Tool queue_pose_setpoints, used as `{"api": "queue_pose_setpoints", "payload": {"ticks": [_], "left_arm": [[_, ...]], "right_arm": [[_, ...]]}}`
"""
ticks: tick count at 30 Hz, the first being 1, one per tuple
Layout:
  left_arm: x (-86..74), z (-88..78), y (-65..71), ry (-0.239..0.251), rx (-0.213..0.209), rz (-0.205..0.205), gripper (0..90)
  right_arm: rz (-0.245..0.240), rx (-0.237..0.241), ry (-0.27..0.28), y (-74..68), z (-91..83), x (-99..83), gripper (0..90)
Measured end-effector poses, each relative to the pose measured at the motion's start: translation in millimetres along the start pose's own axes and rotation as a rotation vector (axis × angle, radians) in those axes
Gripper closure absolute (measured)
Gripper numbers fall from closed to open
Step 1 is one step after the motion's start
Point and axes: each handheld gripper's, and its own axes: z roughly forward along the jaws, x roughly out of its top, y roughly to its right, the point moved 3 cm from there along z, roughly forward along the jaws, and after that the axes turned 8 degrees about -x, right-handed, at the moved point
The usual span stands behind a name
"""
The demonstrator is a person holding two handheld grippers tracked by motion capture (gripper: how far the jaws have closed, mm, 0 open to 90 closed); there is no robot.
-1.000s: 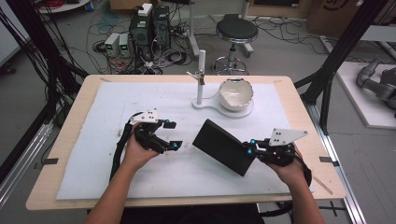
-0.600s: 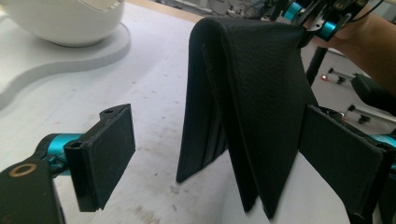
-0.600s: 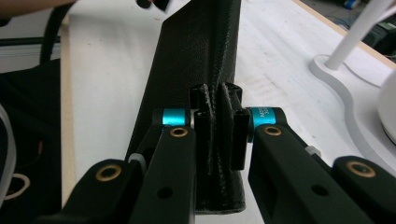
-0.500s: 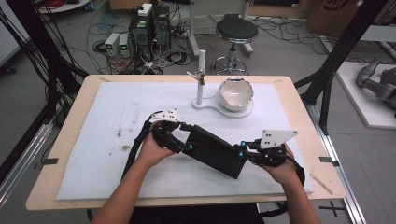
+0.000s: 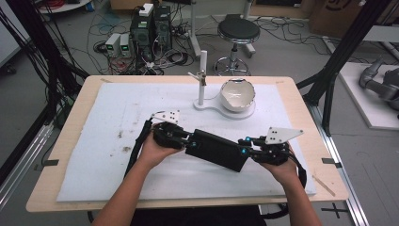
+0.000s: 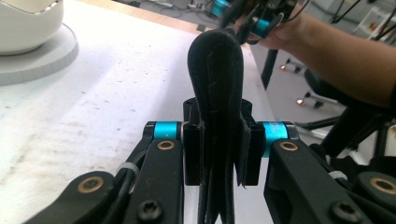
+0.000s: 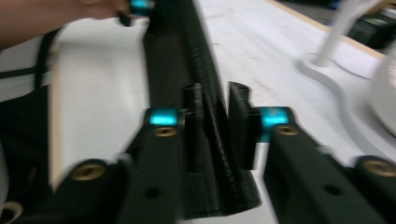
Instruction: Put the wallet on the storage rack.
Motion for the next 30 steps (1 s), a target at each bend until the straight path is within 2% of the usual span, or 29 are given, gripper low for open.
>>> {"api": "queue_pose_setpoints", "payload": {"ticks": [1, 2, 3, 6, 8, 10, 12, 13, 14, 15, 16, 17, 18, 19, 21, 24, 27, 28, 29, 30], "left_arm": [[1.9, -2.6, 0.3, -0.001, 0.016, 0.0, 76.1], [1.9, -2.6, 0.3, -0.001, 0.016, 0.0, 76.1], [5.3, -9.3, 0.6, 0.011, 0.032, 0.0, 76.1], [13.3, -19.9, -0.2, 0.048, 0.061, -0.002, 76.1], [21.2, -24.6, -2.0, 0.062, 0.083, -0.007, 76.2], [31.6, -27.7, -2.0, 0.05, 0.116, 0.006, 76.2], [44.0, -29.8, -2.0, 0.039, 0.143, 0.019, 76.2], [44.0, -29.8, -2.0, 0.039, 0.143, 0.019, 76.2], [50.5, -31.5, -2.6, 0.031, 0.153, 0.028, 76.2], [64.1, -34.2, -3.1, 0.026, 0.177, 0.035, 76.2], [64.1, -34.2, -3.1, 0.026, 0.177, 0.035, 76.1], [77.8, -37.1, -3.9, 0.012, 0.201, 0.043, 76.2], [77.8, -37.1, -3.9, 0.012, 0.201, 0.043, 76.2], [91.5, -39.9, -4.5, 0.0, 0.227, 0.054, 76.2], [105.2, -43.1, -5.3, -0.009, 0.252, 0.06, 76.1], [125.1, -47.3, -9.1, -0.022, 0.285, 0.07, 76.1], [142.5, -50.2, -15.2, -0.039, 0.322, 0.076, 76.1], [142.5, -50.2, -15.2, -0.039, 0.322, 0.076, 76.1], [152.5, -50.5, -20.4, -0.052, 0.344, 0.078, 76.1], [152.5, -50.5, -20.4, -0.052, 0.344, 0.078, 76.1]], "right_arm": [[0.007, -0.018, 0.003, 2.3, -0.9, -0.7, 60.9], [0.007, -0.018, 0.003, 2.3, -0.9, -0.7, 60.9], [0.061, -0.067, 0.024, 9.6, -5.7, -5.0, 55.6], [0.122, -0.123, 0.019, 18.8, -10.5, -15.3, 47.4], [0.158, -0.189, -0.017, 24.7, -11.0, -23.5, 40.2], [0.191, -0.215, -0.062, 30.7, -9.6, -29.0, 35.0], [0.198, -0.24, -0.069, 32.6, -9.6, -30.6, 33.7], [0.195, -0.248, -0.07, 32.9, -9.8, -30.5, 33.3], [0.196, -0.259, -0.071, 32.8, -9.6, -30.5, 32.5], [0.196, -0.263, -0.077, 33.0, -9.4, -31.0, 32.2], [0.196, -0.263, -0.077, 33.0, -9.4, -31.0, 32.2], [0.203, -0.268, -0.091, 33.9, -8.7, -32.8, 30.2], [0.207, -0.273, -0.099, 34.3, -8.5, -33.8, 29.1], [0.209, -0.274, -0.102, 34.5, -8.6, -34.5, 29.0], [0.216, -0.289, -0.078, 35.0, -10.2, -39.0, 28.9], [0.244, -0.292, -0.093, 39.1, -11.5, -48.2, 28.2], [0.263, -0.3, -0.093, 42.2, -14.4, -51.4, 26.5], [0.263, -0.3, -0.093, 42.2, -14.4, -51.4, 26.5], [0.265, -0.305, -0.086, 44.0, -15.3, -51.6, 25.5], [0.269, -0.304, -0.085, 44.2, -15.3, -51.7, 25.4]]}}
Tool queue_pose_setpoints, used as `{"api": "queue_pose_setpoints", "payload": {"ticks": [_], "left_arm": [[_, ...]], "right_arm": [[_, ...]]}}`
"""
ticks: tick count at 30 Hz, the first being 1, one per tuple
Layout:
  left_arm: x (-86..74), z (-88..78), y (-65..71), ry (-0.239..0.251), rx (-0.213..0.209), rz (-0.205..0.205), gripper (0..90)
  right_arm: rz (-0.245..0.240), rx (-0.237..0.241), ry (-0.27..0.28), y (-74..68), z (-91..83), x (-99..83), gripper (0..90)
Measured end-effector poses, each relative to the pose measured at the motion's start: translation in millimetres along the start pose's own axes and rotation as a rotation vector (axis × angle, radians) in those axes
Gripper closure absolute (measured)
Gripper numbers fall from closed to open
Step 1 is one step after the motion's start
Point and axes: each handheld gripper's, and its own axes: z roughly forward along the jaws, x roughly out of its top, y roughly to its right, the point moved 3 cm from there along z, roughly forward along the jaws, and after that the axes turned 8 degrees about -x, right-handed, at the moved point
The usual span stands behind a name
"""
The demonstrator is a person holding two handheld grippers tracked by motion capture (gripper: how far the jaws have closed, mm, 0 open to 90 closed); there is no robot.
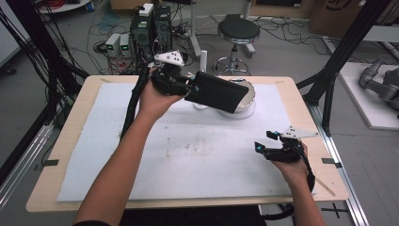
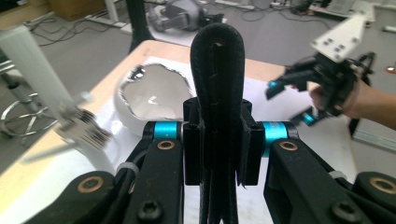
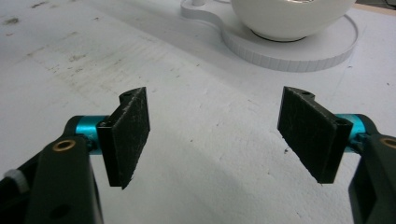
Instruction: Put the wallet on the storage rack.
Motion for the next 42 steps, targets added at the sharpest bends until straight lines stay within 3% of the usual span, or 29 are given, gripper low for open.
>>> {"api": "queue_pose_setpoints", "payload": {"ticks": [5, 6, 8, 13, 20, 30, 37, 42], "left_arm": [[19.0, 14.0, -14.5, -0.042, 0.059, -0.006, 76.1], [24.5, 22.7, -20.1, -0.073, 0.084, -0.006, 76.1], [27.0, 27.5, -22.5, -0.09, 0.093, -0.006, 76.1], [38.5, 57.7, -32.4, -0.151, 0.128, -0.009, 76.1], [35.4, 86.6, -43.5, -0.234, 0.172, -0.031, 76.1], [28.1, 119.5, -56.0, -0.274, 0.214, -0.101, 75.9], [30.3, 135.7, -57.1, -0.324, 0.254, -0.102, 75.8], [29.6, 135.6, -62.5, -0.319, 0.26, -0.123, 74.5]], "right_arm": [[0.005, 0.007, -0.021, -0.3, 3.9, -1.9, 23.4], [0.007, 0.006, -0.026, -0.3, 4.4, -2.2, 23.2], [0.006, 0.007, -0.024, 0.0, 4.9, -2.2, 23.2], [0.01, 0.01, -0.03, 0.6, 6.2, -2.5, 23.1], [0.012, 0.011, -0.028, 1.2, 6.9, -2.8, 23.1], [0.027, 0.012, -0.044, 2.4, 8.5, -3.8, 23.2], [0.025, 0.017, -0.043, 1.8, 8.9, -4.0, 23.3], [0.022, 0.021, -0.044, 1.0, 8.9, -4.1, 23.3]]}}
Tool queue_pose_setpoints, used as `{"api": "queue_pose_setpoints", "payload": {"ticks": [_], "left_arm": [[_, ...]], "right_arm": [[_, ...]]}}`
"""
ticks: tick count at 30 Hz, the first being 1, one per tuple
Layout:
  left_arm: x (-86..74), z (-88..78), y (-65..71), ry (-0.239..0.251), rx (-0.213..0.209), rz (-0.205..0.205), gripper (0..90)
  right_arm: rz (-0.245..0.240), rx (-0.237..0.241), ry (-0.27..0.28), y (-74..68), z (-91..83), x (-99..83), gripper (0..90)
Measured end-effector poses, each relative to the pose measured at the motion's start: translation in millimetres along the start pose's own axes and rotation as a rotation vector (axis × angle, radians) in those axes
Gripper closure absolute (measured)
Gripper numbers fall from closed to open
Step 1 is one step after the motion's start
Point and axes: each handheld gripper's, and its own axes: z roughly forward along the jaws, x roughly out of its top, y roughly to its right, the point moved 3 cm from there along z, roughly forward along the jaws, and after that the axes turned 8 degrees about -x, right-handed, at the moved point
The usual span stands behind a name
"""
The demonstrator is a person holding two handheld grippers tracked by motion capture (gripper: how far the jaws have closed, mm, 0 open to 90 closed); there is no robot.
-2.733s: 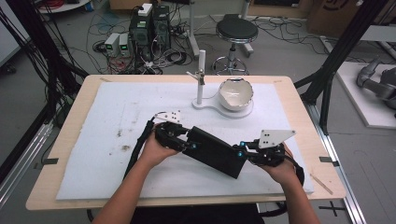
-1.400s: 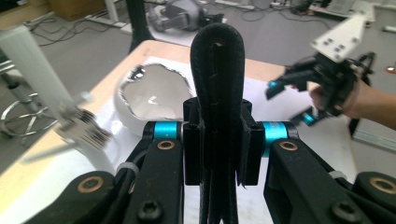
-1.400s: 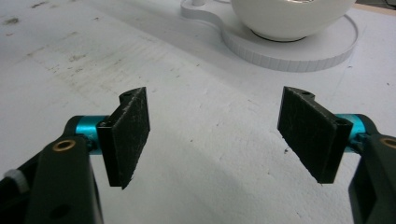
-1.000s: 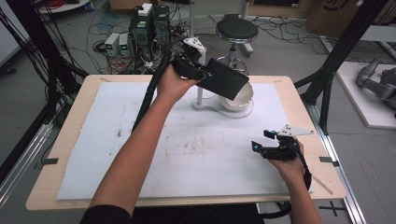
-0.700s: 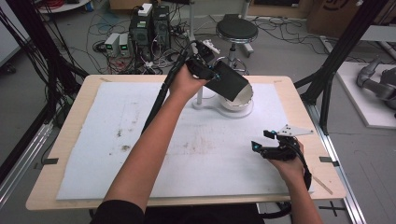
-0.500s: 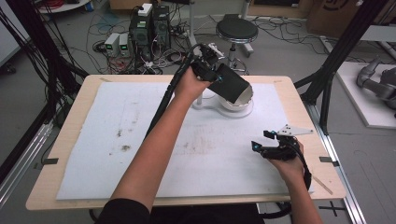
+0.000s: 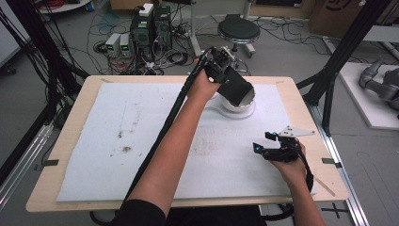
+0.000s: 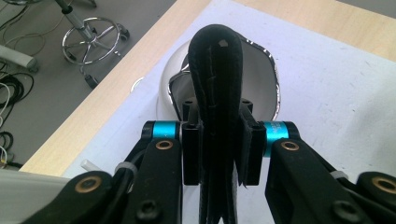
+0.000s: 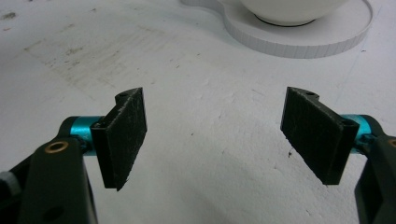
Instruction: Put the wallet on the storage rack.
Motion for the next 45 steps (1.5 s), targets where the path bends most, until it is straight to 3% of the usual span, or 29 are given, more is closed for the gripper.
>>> {"api": "queue_pose_setpoints", "payload": {"ticks": [4, 9, 11, 15, 19, 21, 22, 26, 28, 30, 32, 36, 39, 40, 42, 45], "left_arm": [[-1.7, 0.2, -1.9, -0.013, 0.064, 0.006, 62.1], [1.2, -6.3, 3.0, 0.021, 0.109, 0.049, 50.9], [2.6, -11.9, 3.0, 0.037, 0.129, 0.057, 50.6], [3.6, -20.1, 0.0, 0.062, 0.174, 0.065, 52.6], [3.5, -18.1, -0.1, 0.069, 0.201, 0.093, 66.2], [3.6, -16.6, 0.0, 0.064, 0.224, 0.105, 69.1], [4.0, -13.4, -0.2, 0.063, 0.257, 0.117, 69.8], [4.5, -10.2, -3.4, 0.054, 0.279, 0.119, 71.0], [4.0, -7.3, -5.7, 0.027, 0.311, 0.133, 71.5], [2.8, -3.5, -5.6, 0.009, 0.318, 0.143, 73.0], [1.9, -1.8, -5.2, 0.008, 0.327, 0.149, 69.0], [2.9, -7.0, -5.3, 0.044, 0.33, 0.124, 57.4], [3.6, -12.6, -5.3, 0.064, 0.324, 0.125, 53.8], [4.3, -17.7, -4.3, 0.105, 0.289, 0.106, 52.0], [4.3, -20.4, -4.0, 0.117, 0.272, 0.102, 48.8], [1.7, -29.6, -5.9, 0.177, 0.193, 0.052, 45.9]], "right_arm": [[-0.004, 0.003, 0.0, -0.1, -0.3, -0.2, 23.3], [-0.001, 0.007, 0.001, -0.1, 0.0, 0.0, 23.2], [-0.001, 0.007, 0.003, -0.2, 0.2, 0.1, 23.3], [-0.004, 0.007, 0.005, -1.0, -0.4, 0.3, 23.4], [-0.007, 0.009, 0.007, -1.7, -0.3, 0.4, 23.7], [-0.009, 0.009, 0.008, -1.8, -0.2, 0.4, 23.7], [-0.007, 0.009, 0.008, -1.9, -0.1, 0.4, 23.8], [-0.005, 0.011, 0.007, -1.5, 0.2, 0.3, 23.9], [-0.004, 0.01, 0.009, -1.0, 1.0, 0.5, 24.0], [-0.006, 0.003, 0.011, -0.6, 1.2, 0.7, 24.0], [-0.008, -0.003, 0.014, -0.3, 0.3, 1.0, 24.0], [-0.005, 0.0, 0.016, -0.2, -1.4, 0.7, 24.0], [-0.003, 0.001, 0.017, -0.8, -2.5, 0.8, 24.0], [-0.006, 0.001, 0.021, -0.7, -2.9, 1.0, 24.0], [-0.005, 0.001, 0.022, -0.8, -2.9, 0.9, 24.0], [0.002, -0.001, 0.023, -0.8, -3.3, 1.2, 23.8]]}}
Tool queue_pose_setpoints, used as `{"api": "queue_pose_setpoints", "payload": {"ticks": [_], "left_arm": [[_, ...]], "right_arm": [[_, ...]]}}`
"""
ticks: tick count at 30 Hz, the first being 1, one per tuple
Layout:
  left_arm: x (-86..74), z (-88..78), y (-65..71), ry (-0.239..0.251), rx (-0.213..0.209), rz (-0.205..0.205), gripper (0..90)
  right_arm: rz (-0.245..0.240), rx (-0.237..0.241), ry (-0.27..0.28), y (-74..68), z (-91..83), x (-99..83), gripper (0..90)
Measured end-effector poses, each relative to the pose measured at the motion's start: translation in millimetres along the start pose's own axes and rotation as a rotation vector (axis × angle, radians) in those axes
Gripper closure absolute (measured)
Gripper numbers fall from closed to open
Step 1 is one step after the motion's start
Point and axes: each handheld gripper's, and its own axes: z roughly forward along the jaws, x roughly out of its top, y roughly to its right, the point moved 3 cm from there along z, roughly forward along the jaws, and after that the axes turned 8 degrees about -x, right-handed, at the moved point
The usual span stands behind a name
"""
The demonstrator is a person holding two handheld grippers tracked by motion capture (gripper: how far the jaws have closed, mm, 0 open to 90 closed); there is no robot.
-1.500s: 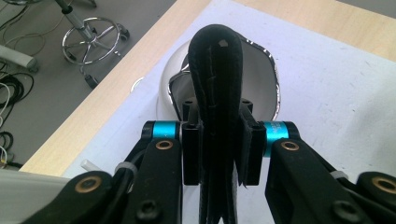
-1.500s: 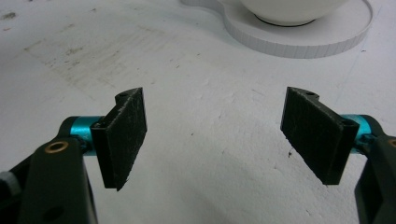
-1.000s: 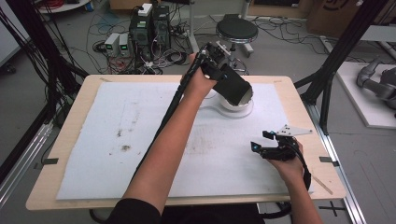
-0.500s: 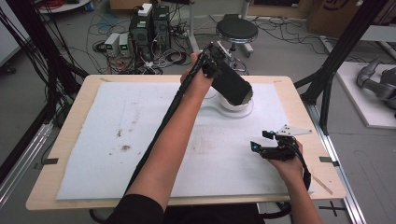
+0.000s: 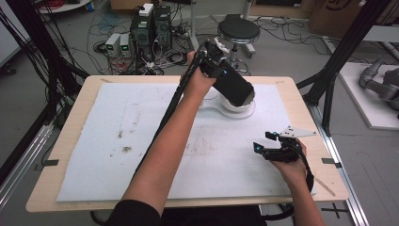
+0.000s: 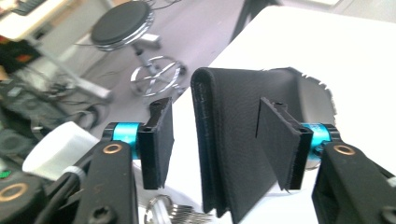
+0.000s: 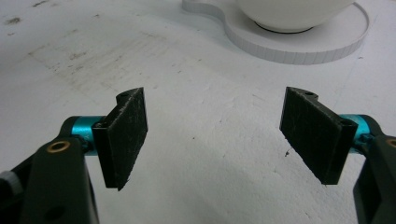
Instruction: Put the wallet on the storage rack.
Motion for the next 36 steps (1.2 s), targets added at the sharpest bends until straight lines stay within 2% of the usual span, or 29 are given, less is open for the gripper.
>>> {"api": "queue_pose_setpoints", "payload": {"ticks": [4, 7, 8, 9, 11, 12, 15, 16, 17, 18, 19, 20, 22, 23, 24, 25, 27, 28, 29, 30, 31, 34, 35, 36], "left_arm": [[0.1, -12.9, -3.9, 0.063, -0.064, -0.055, 42.7], [0.4, -20.5, -4.4, 0.088, -0.085, -0.06, 36.5], [0.3, -24.1, -4.5, 0.108, -0.103, -0.063, 36.5], [-0.4, -31.8, -5.3, 0.138, -0.151, -0.074, 34.3], [-0.8, -35.7, -5.8, 0.147, -0.168, -0.068, 30.5], [-2.8, -44.6, -6.6, 0.161, -0.188, -0.062, 29.4], [-5.3, -52.1, -7.5, 0.176, -0.202, -0.065, 26.5], [-9.5, -60.8, -9.0, 0.19, -0.228, -0.078, 25.7], [-9.5, -60.8, -9.0, 0.19, -0.228, -0.078, 24.6], [-14.2, -68.8, -10.0, 0.208, -0.268, -0.089, 22.9], [-14.2, -68.8, -10.0, 0.208, -0.268, -0.089, 21.5], [-19.9, -77.1, -10.0, 0.232, -0.3, -0.1, 20.9], [-27.9, -85.3, -10.9, 0.244, -0.317, -0.095, 19.6], [-27.9, -85.3, -10.9, 0.244, -0.317, -0.095, 19.0], [-38.8, -91.6, -12.1, 0.239, -0.327, -0.095, 18.2], [-38.8, -91.6, -12.1, 0.239, -0.327, -0.095, 17.1], [-57.6, -98.9, -12.2, 0.225, -0.337, -0.09, 15.4], [-57.6, -98.9, -12.2, 0.225, -0.337, -0.09, 14.1], [-70.4, -103.5, -11.6, 0.225, -0.354, -0.091, 13.2], [-70.4, -103.5, -11.6, 0.225, -0.354, -0.091, 12.6], [-82.9, -107.6, -10.6, 0.23, -0.364, -0.096, 11.9], [-101.2, -114.9, -10.0, 0.244, -0.379, -0.111, 10.1], [-101.2, -114.9, -10.0, 0.244, -0.379, -0.111, 10.0], [-112.4, -120.4, -10.4, 0.255, -0.379, -0.122, 9.6]], "right_arm": [[0.002, -0.009, 0.013, 1.6, -1.5, 0.7, 23.6], [0.005, -0.01, 0.011, 2.1, -2.0, 0.5, 23.6], [0.006, -0.01, 0.011, 2.1, -2.0, 0.6, 23.5], [0.005, -0.009, 0.013, 2.0, -1.7, 0.7, 23.5], [0.006, -0.009, 0.011, 1.6, -1.7, 0.8, 23.5], [0.003, -0.01, 0.011, 1.2, -1.5, 0.7, 23.5], [0.003, -0.01, 0.011, 1.0, -1.3, 0.7, 23.5], [0.003, -0.011, 0.01, 1.1, -1.4, 0.7, 23.5], [0.003, -0.011, 0.01, 1.1, -1.4, 0.7, 23.5], [0.004, -0.012, 0.011, 1.3, -1.3, 0.7, 23.5], [0.004, -0.012, 0.011, 1.3, -1.3, 0.7, 23.5], [0.011, -0.013, 0.008, 0.8, -1.3, 0.9, 23.5], [0.01, -0.015, 0.008, 0.5, -1.0, 1.2, 23.4], [0.01, -0.015, 0.008, 0.5, -1.0, 1.2, 23.4], [0.008, -0.014, 0.009, 0.7, -0.7, 1.3, 23.1], [0.008, -0.014, 0.009, 0.7, -0.7, 1.3, 23.1], [0.007, -0.016, 0.012, 1.5, -0.4, 1.2, 22.9], [0.007, -0.016, 0.012, 1.5, -0.4, 1.2, 22.9], [0.009, -0.015, 0.008, 1.3, -1.1, 1.0, 22.9], [0.009, -0.015, 0.008, 1.3, -1.1, 1.0, 22.9], [0.01, -0.017, 0.006, 0.8, -0.8, 0.8, 22.9], [0.004, -0.018, 0.007, 0.7, -0.5, 0.8, 22.9], [0.004, -0.017, 0.007, 0.7, -0.6, 0.9, 22.9], [0.003, -0.017, 0.007, 0.8, -0.6, 0.9, 22.9]]}}
